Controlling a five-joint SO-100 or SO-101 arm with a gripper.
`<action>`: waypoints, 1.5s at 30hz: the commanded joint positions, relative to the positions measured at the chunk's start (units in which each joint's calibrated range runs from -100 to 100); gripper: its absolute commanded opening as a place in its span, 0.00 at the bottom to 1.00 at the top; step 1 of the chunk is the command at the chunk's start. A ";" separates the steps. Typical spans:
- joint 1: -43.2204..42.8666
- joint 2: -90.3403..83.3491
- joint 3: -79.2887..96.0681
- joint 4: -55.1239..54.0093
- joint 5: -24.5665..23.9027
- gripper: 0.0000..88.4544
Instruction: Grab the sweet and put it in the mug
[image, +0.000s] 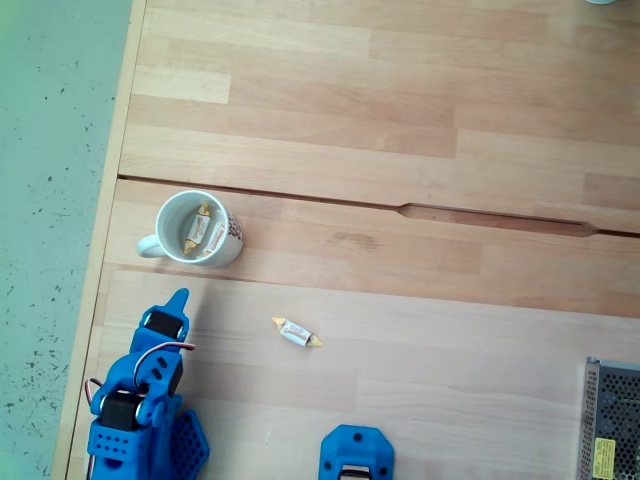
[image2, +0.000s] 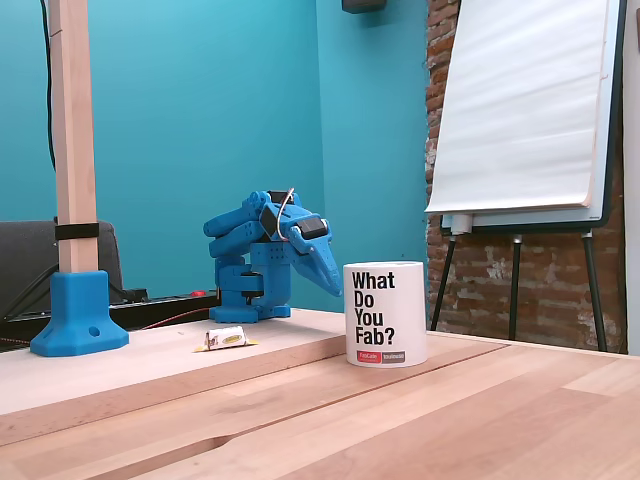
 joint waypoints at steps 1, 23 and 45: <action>-0.44 -0.71 -0.17 -0.88 0.00 0.00; -0.44 -0.71 -0.17 -0.88 0.00 0.00; -1.53 -0.71 -0.17 -0.88 0.24 0.00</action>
